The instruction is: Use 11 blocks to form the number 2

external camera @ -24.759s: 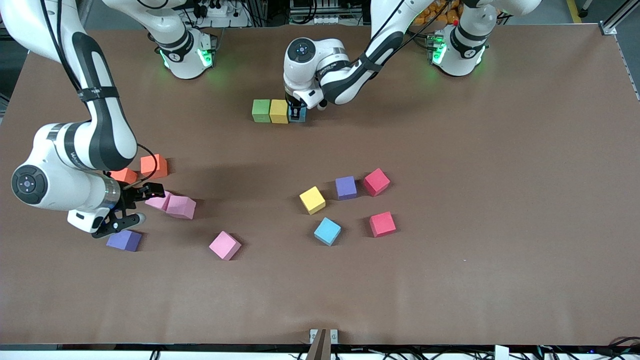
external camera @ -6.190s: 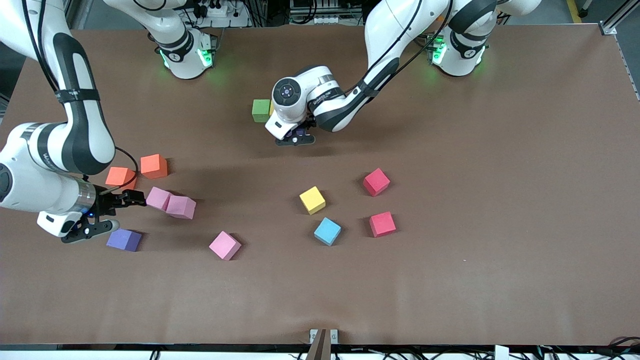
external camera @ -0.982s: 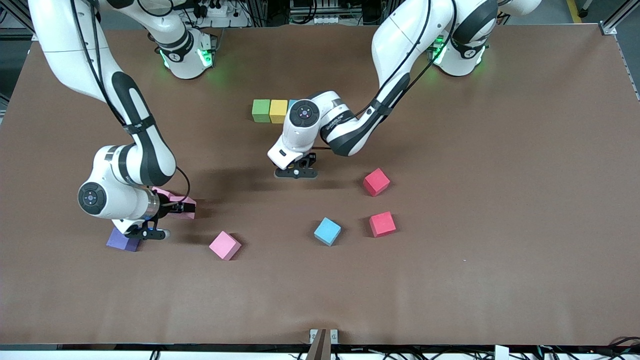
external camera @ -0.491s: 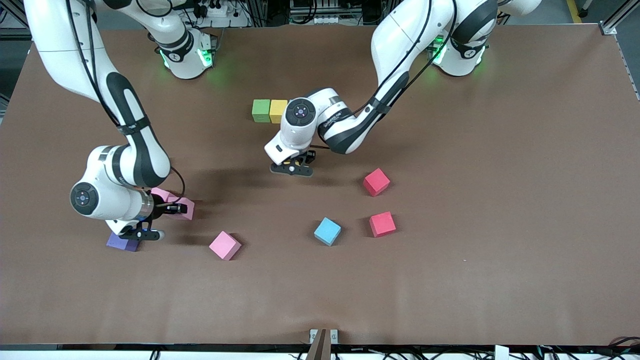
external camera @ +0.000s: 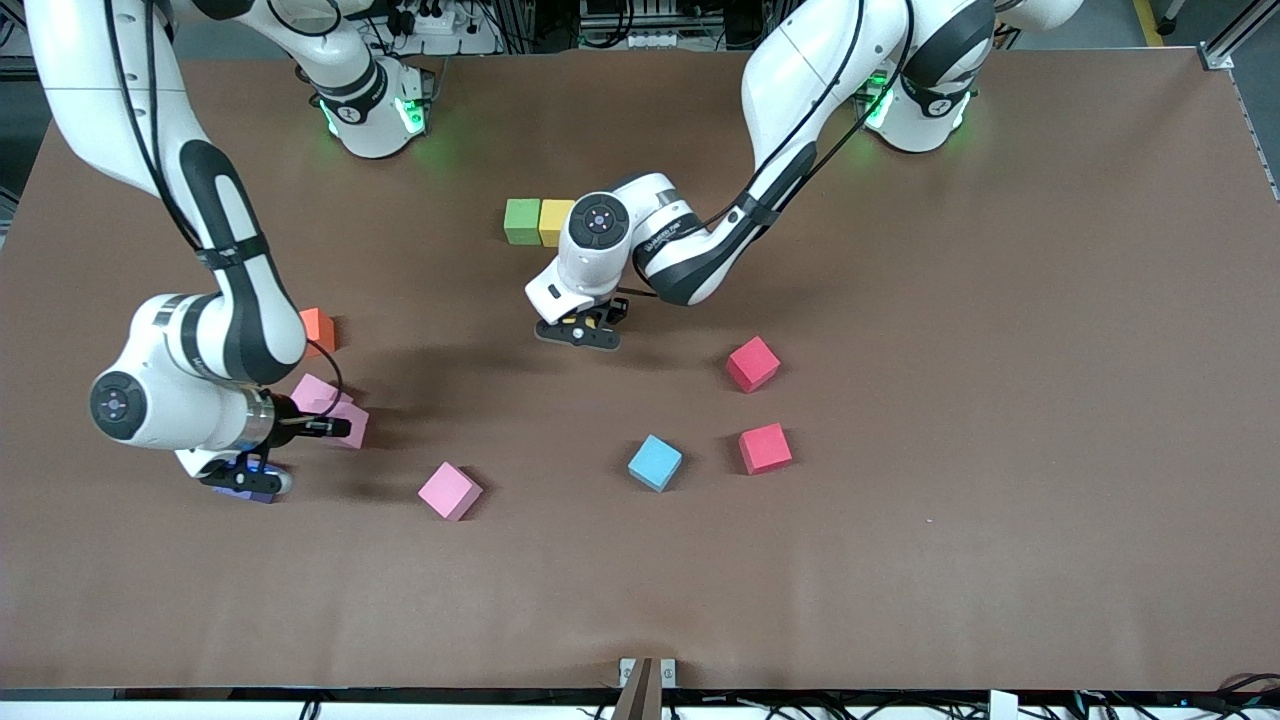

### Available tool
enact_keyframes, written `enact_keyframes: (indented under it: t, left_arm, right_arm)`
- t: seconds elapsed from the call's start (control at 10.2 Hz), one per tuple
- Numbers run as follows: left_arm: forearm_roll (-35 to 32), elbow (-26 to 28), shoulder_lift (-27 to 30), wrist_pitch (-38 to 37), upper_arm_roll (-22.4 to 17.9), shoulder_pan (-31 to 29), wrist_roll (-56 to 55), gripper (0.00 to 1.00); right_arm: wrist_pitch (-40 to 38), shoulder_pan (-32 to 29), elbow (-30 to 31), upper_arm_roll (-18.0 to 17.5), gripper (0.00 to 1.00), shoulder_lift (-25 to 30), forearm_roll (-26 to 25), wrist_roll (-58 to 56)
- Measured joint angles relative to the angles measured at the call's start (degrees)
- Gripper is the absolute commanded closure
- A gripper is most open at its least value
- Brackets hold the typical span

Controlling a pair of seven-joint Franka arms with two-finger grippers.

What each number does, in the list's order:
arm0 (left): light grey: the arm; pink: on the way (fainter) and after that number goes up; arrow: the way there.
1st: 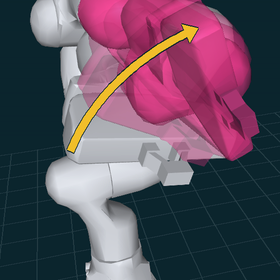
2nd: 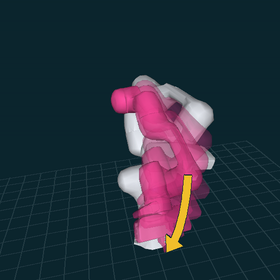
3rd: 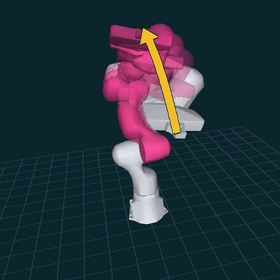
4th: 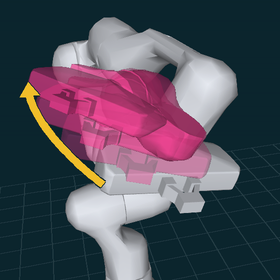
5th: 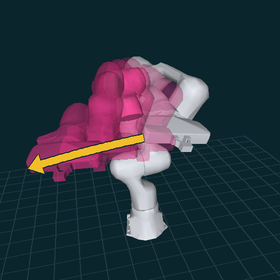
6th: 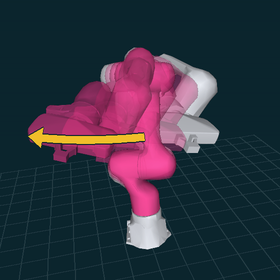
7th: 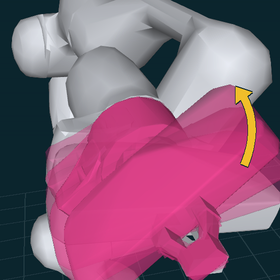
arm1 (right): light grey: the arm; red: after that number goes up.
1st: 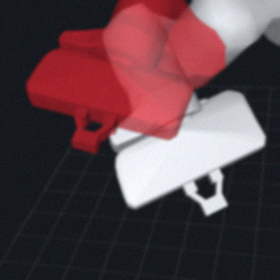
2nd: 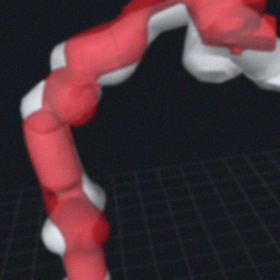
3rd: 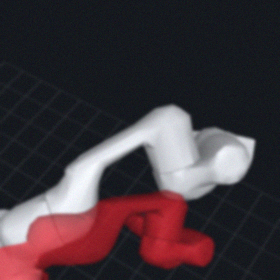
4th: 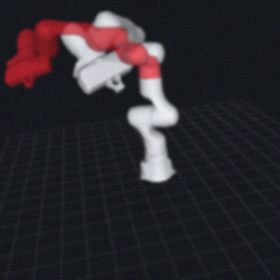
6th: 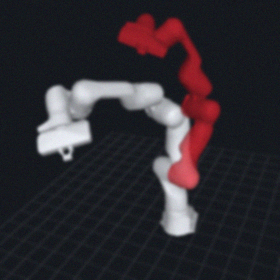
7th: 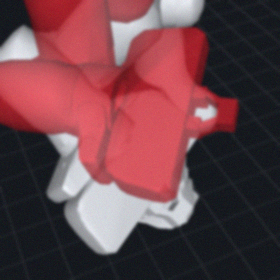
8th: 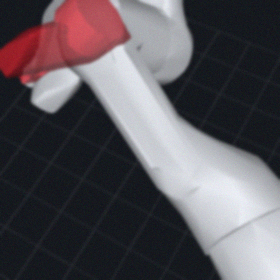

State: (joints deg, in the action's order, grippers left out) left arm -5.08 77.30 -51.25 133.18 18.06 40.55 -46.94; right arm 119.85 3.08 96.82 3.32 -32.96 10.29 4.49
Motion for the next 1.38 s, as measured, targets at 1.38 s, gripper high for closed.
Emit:
enact_keyframes:
  t: [1.38]
  left_arm:
    - [0.1, 3.4, 1.4, 0.1, 2.0, -1.2, -1.5, 0.87]
  right_arm:
    - [-0.1, 1.6, -0.4, -0.5, 1.0, 0.0, 0.1, 15.2]
